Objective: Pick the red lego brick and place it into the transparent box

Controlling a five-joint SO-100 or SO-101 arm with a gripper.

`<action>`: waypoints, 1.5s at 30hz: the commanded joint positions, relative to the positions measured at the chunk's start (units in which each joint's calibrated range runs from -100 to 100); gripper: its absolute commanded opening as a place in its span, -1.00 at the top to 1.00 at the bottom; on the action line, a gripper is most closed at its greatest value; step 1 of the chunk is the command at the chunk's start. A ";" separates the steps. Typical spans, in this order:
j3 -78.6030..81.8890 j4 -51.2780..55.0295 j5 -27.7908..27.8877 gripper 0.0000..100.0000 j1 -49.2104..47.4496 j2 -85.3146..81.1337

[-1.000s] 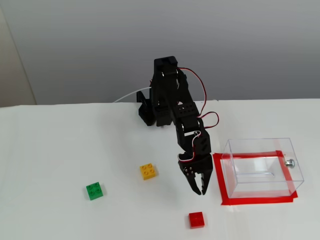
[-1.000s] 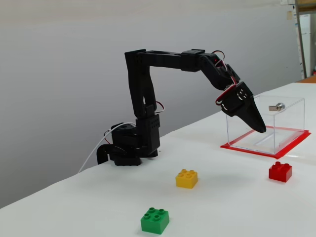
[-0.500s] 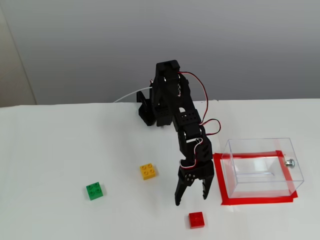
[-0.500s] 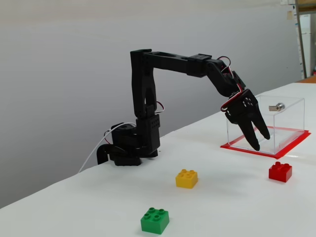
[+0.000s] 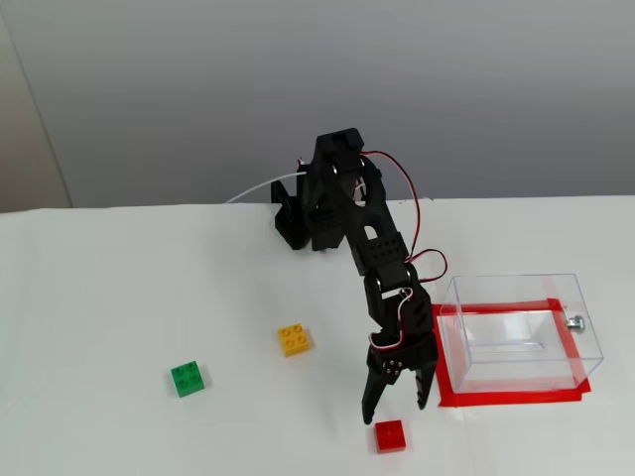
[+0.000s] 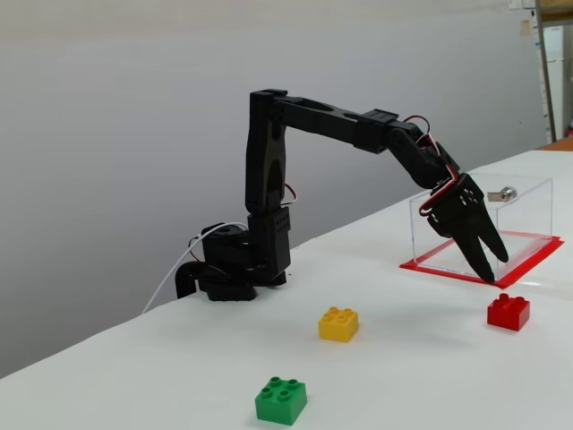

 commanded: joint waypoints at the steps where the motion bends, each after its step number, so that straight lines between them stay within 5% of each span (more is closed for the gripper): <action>1: -2.74 -1.82 -0.17 0.30 -0.52 0.80; 45: -6.81 -4.17 -0.12 0.30 1.77 13.61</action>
